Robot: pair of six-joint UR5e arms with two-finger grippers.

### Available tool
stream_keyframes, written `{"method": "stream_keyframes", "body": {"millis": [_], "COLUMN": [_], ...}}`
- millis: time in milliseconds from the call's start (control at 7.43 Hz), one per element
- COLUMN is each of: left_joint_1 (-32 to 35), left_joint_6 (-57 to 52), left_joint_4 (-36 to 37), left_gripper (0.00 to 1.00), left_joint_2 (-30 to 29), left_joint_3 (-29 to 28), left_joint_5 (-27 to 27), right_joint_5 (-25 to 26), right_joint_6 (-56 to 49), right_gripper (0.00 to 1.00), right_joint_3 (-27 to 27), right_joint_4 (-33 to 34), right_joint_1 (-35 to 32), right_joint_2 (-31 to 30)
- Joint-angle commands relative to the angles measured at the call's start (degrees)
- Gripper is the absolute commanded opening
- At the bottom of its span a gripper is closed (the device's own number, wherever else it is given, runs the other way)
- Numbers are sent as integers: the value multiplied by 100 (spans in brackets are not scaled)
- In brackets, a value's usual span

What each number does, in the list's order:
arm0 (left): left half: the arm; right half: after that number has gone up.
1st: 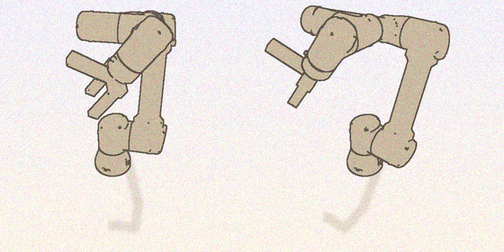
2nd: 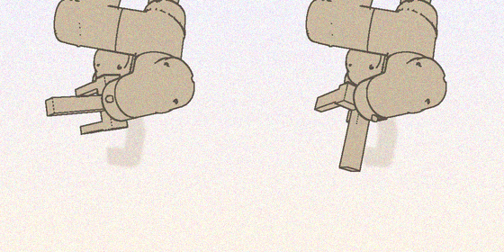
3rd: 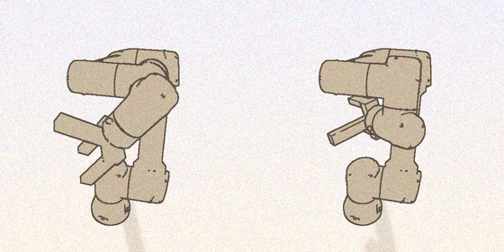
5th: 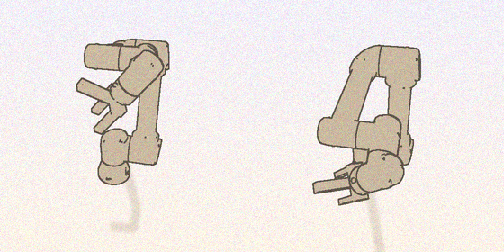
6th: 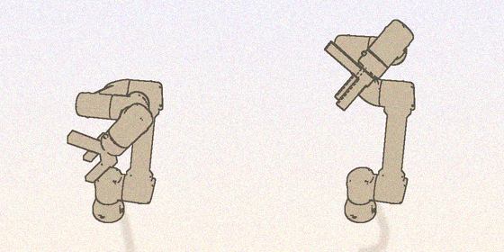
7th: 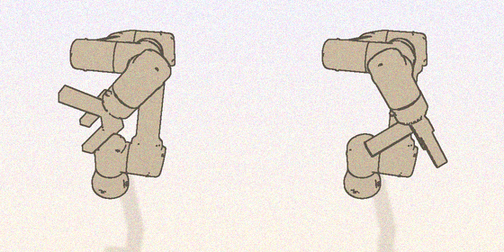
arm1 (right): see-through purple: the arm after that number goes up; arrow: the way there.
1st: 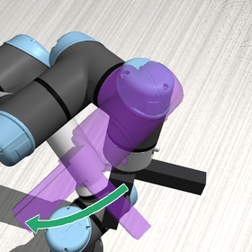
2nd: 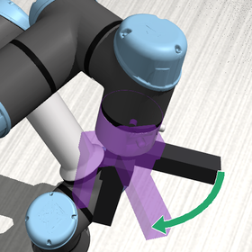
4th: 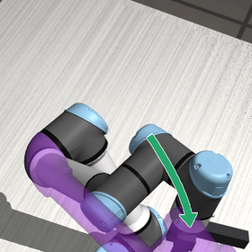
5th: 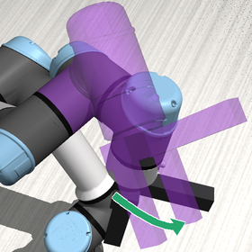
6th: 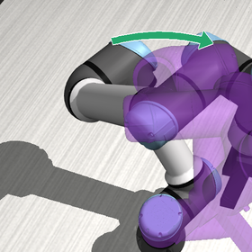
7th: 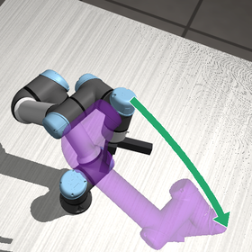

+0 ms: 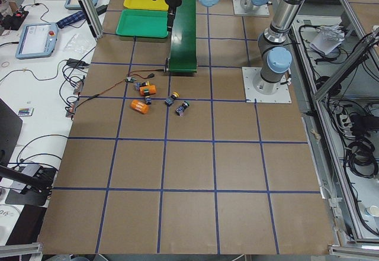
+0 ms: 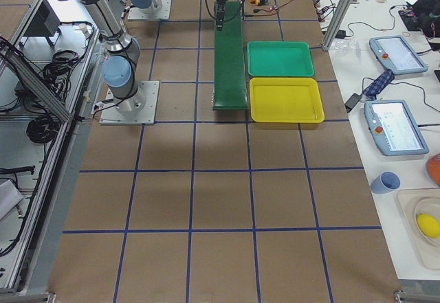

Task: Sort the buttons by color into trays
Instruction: 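Move the left gripper over the pile of orange cylinders and buttons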

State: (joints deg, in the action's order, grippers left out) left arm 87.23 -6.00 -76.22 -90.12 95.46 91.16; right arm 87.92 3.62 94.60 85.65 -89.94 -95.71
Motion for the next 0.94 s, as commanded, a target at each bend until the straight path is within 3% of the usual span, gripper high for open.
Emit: {"method": "stream_keyframes", "body": {"millis": [0, 135, 269, 404, 673, 807], "left_joint_1": [-30, -204, -624, -1298, -1656, -1674], "left_joint_6": [-7, -294, -1454, -2066, -2990, -3430], "left_joint_4": [-42, -42, -33, -77, -227, -200], "left_gripper": [100, 100, 100, 100, 100, 100], "left_joint_2": [-32, -137, -321, -601, -1530, -2127], "left_joint_3": [43, 34, -122, -315, -850, -1489], "left_joint_5": [-2, -19, -159, -613, -802, -636], "right_joint_5": [-38, -47, -47, -47, -29, -12], "right_joint_6": [7, 7, -10, -11, 51, 51], "right_gripper": [100, 100, 100, 100, 100, 100], "right_joint_3": [-12, -20, -81, -108, -125, -135], "right_joint_4": [-14, -14, -14, 39, 39, 117], "right_joint_1": [-14, -49, -32, -41, -76, -76], "right_joint_2": [166, 97, 87, 9, -115, -106]}}
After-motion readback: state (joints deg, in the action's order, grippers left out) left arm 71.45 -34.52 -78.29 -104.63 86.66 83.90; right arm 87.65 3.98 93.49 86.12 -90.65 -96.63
